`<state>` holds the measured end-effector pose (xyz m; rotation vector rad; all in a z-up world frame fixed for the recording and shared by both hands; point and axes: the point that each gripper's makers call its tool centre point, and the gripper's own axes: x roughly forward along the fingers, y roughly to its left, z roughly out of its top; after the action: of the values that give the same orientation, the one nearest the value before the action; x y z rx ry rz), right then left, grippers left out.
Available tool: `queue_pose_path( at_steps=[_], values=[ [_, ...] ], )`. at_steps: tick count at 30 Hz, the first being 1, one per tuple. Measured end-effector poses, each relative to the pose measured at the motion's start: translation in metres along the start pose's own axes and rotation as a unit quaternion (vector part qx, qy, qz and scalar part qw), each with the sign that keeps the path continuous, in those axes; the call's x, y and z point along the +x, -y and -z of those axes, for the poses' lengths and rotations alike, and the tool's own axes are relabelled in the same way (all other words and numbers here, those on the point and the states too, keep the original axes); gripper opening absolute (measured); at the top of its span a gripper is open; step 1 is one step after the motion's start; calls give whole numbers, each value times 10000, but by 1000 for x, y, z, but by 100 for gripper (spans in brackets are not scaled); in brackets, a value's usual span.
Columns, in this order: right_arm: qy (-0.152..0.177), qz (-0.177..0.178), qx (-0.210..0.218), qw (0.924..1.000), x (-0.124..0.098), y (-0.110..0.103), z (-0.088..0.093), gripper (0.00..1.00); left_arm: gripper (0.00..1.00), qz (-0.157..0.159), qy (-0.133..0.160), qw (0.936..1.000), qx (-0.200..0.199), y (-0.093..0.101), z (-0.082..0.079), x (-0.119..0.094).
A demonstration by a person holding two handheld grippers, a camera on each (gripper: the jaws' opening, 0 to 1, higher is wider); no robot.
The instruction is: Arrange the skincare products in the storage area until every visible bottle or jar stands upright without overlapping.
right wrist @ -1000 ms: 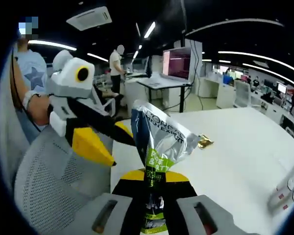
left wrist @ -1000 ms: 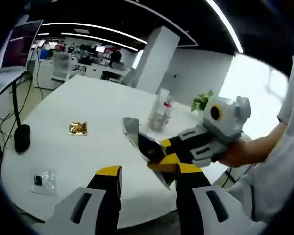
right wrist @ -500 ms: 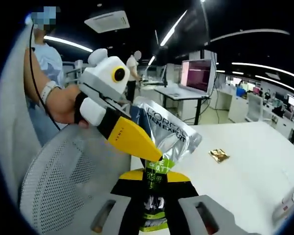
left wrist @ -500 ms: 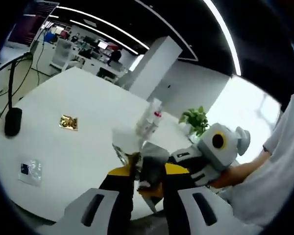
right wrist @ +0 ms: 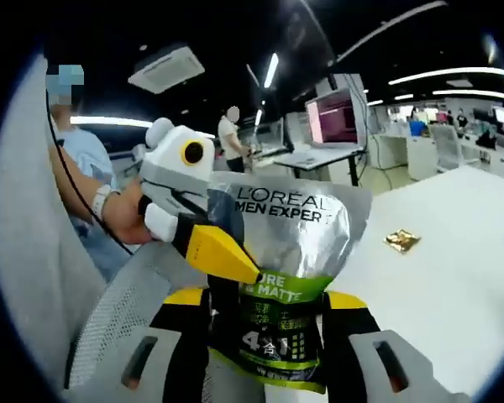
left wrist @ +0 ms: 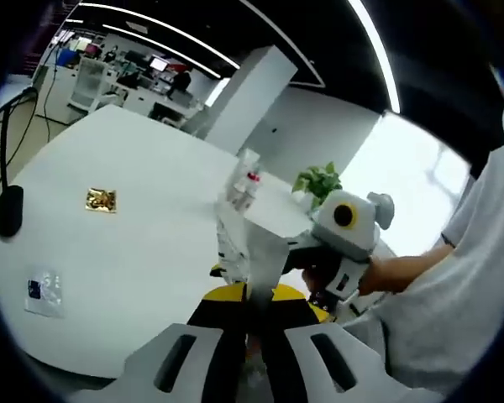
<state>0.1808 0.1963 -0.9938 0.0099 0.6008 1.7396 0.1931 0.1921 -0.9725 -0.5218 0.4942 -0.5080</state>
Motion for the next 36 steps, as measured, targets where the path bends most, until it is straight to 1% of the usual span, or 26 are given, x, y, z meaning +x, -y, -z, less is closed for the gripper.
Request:
queue_pose_path(
  at_steps=[1,2,3,4,6,7,9,10,11,13,14,15,16,17,19,20,21,22,23,24,25,28,29,31,33,36],
  values=[
    [66,-119,295,9995,-4,1,0,51,0,65,-16,10000,11,3,1,0],
    [103,-150,452,9988,-7,3,0,51,0,149,-28,9999,-2,6,1,0],
    [52,-284,511,9983,-11,2,3,52,0,207,-34,9998,-23,8,1,0],
    [21,-321,510,9982,-12,1,4,53,0,307,-27,9995,-57,12,1,0],
    [-124,-630,626,9960,-17,-5,10,49,0,525,-22,9985,-142,18,0,-1],
    [-144,-781,769,9939,-18,-9,11,45,0,599,-18,9980,-180,21,0,-2],
    [-142,-1051,890,9904,-24,-15,11,25,0,702,-79,9970,-308,23,1,-3],
    [-129,-1041,1052,9889,-27,-12,10,23,0,747,-118,9963,-413,23,2,-2],
    [-54,-1033,1234,9869,-29,-11,8,20,0,745,-106,9965,-367,24,2,-2],
    [83,-1241,1680,9779,-37,-13,4,5,0,776,-97,9960,-442,23,1,-2],
    [193,-1461,1955,9696,-42,-18,0,0,0,787,-58,9957,-492,22,0,-2],
    [346,-1550,2084,9651,-44,-19,-5,0,0,827,-26,9952,-517,23,-2,-2],
    [380,-1471,2113,9655,-43,-17,-5,0,0,876,-20,9945,-579,24,-2,-2],
    [530,-1494,2188,9628,-44,-18,-7,0,0,896,-10,9942,-588,24,-3,-2],
    [715,-1499,2537,9529,-43,-17,-11,0,0,838,93,9951,-524,22,-6,-2],
    [916,-1520,2697,9464,-43,-17,-15,0,1,786,183,9958,-436,21,-9,-3],
    [1089,-1513,2738,9435,-43,-15,-18,0,2,797,193,9959,-376,22,-9,-3],
    [1386,-1490,2862,9363,-44,-12,-26,0,3,802,197,9959,-368,23,-9,-3],
    [1530,-1517,2957,9307,-45,-10,-29,0,4,831,164,9958,-358,24,-7,-2],
    [1712,-1532,3095,9227,-45,-9,-33,0,4,851,135,9956,-363,25,-6,-2],
    [1817,-1515,3157,9189,-46,-8,-37,0,5,859,109,9956,-349,25,-5,-1],
    [1838,-1563,3283,9132,-43,-10,-36,0,0,974,241,9945,-304,29,-11,-6],
    [1881,-1589,3364,9089,-42,-10,-38,0,0,944,278,9946,-338,27,-11,-7],
    [1878,-1589,3422,9069,-41,-11,-37,0,0,878,269,9941,-570,24,-12,-7],
    [1915,-1592,3381,9076,-41,-11,-38,0,0,930,268,9934,-624,26,-13,-7],
    [1836,-1580,3227,9150,-41,-13,-38,0,0,970,297,9926,-674,27,-14,-7]
  ],
)
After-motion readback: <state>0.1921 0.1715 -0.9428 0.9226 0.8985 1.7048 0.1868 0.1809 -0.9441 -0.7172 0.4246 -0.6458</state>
